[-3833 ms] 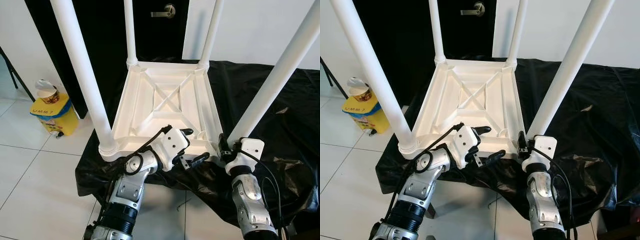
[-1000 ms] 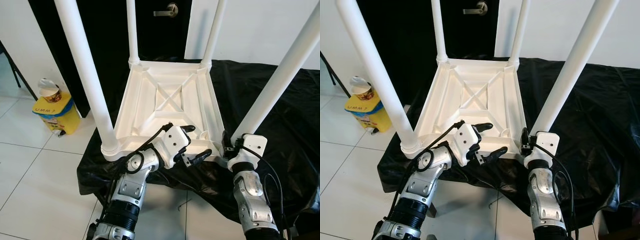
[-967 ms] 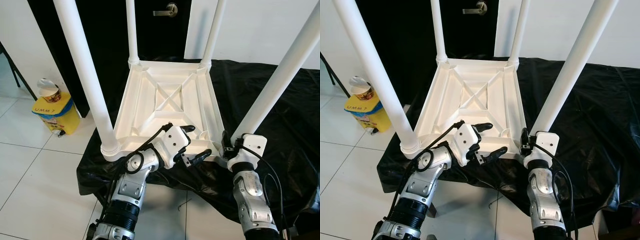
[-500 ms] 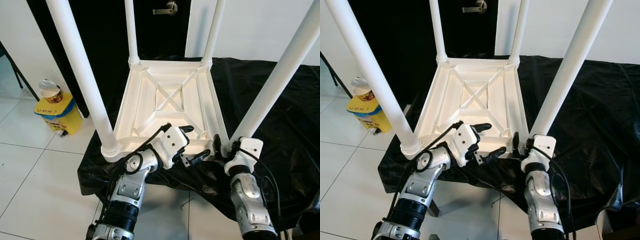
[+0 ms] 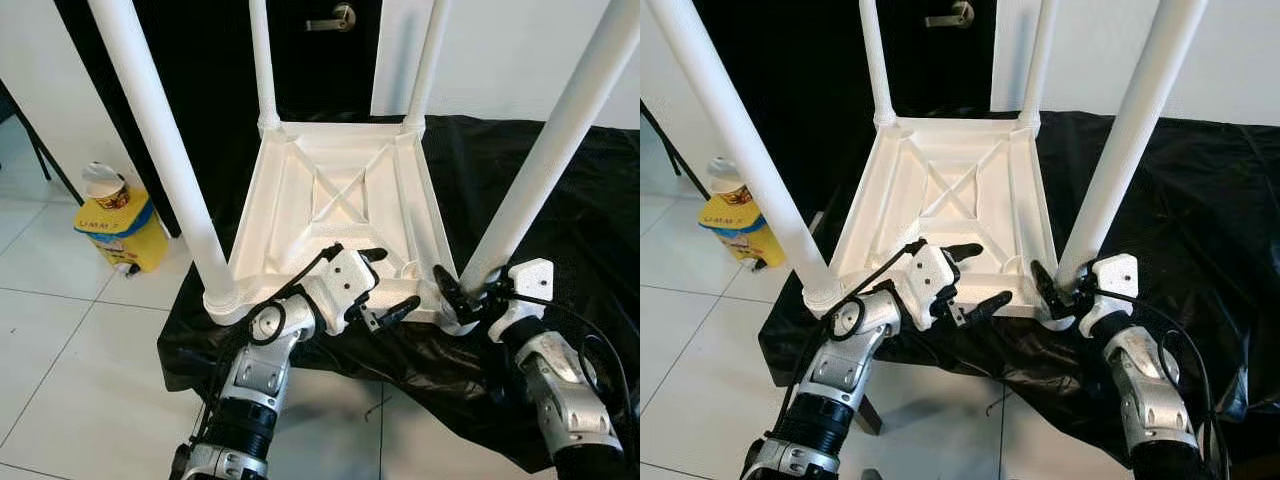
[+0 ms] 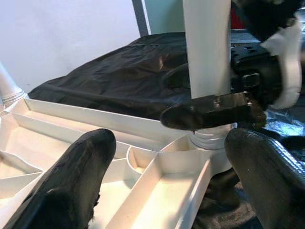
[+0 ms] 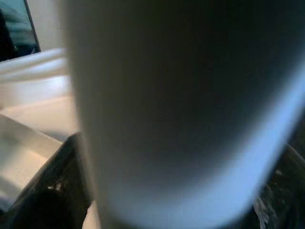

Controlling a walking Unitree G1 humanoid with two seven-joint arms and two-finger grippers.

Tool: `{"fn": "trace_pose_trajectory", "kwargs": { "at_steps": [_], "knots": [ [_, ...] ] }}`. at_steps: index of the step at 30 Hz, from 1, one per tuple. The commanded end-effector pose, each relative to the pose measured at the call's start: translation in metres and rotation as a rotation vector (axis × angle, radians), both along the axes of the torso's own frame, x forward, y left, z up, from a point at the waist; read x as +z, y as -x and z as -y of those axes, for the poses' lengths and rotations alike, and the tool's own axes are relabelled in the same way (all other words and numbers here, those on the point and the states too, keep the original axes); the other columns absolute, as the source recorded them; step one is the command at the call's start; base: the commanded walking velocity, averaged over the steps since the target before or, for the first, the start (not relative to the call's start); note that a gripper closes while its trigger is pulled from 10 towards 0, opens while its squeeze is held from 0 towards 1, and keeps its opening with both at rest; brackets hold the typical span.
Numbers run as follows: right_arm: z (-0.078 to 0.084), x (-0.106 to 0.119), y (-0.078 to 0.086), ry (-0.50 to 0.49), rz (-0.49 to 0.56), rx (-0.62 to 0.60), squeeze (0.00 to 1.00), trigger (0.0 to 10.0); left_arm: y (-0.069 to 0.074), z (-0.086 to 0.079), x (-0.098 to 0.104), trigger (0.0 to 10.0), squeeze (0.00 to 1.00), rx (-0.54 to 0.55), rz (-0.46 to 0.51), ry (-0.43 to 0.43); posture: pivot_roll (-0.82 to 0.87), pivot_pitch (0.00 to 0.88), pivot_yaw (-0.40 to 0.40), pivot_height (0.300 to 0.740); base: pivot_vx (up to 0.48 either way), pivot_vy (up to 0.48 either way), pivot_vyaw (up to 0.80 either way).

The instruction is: Building children table

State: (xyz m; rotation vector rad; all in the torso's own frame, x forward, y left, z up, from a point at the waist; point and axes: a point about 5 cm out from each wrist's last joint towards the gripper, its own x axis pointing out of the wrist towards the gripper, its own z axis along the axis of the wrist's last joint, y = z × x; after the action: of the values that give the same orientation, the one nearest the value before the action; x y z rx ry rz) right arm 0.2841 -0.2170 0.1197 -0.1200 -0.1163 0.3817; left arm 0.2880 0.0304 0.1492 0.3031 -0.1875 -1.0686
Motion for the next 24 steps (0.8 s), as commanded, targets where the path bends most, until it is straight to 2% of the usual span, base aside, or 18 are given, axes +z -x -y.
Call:
{"fn": "trace_pose_trajectory", "kwargs": {
  "at_steps": [1,4,5,12,17,18,24],
  "knots": [
    [0.001,-0.005,-0.003,0.038,-0.028,0.047,0.00,5.1,-0.008,-0.004,0.004,10.0,0.00,0.176,0.031,0.055,-0.04,0.000,-0.009,0.740,0.000,0.000,0.00],
    [0.001,-0.006,-0.003,0.043,-0.038,0.062,0.00,5.1,-0.008,-0.003,0.004,10.0,0.00,0.177,0.031,0.056,-0.04,0.000,-0.009,0.740,0.000,0.000,0.00],
    [0.001,-0.008,-0.003,0.045,-0.048,0.071,0.00,0.0,-0.008,-0.004,0.004,10.0,0.00,0.182,0.031,0.059,-0.03,0.000,-0.017,0.740,0.000,0.000,0.00],
    [0.003,-0.016,0.001,0.048,-0.080,0.092,0.00,0.0,-0.006,-0.006,0.002,10.0,0.00,0.196,0.029,0.063,-0.02,0.000,-0.027,0.740,0.000,0.000,0.00],
    [0.004,-0.023,0.003,0.037,-0.104,0.060,0.00,0.0,-0.005,-0.006,0.001,10.0,0.00,0.201,0.026,0.066,-0.03,0.000,-0.033,0.740,0.000,0.000,0.00],
    [0.004,-0.024,0.003,0.031,-0.107,0.036,0.00,10.0,-0.005,-0.006,0.001,10.0,0.00,0.202,0.025,0.068,-0.03,0.000,-0.034,0.740,0.000,0.000,0.00],
    [-0.002,-0.026,0.003,-0.007,-0.106,-0.066,0.00,10.0,-0.004,-0.005,0.000,10.0,0.00,0.200,0.021,0.070,-0.03,0.000,-0.036,0.740,0.000,0.000,0.00]
  ]
}}
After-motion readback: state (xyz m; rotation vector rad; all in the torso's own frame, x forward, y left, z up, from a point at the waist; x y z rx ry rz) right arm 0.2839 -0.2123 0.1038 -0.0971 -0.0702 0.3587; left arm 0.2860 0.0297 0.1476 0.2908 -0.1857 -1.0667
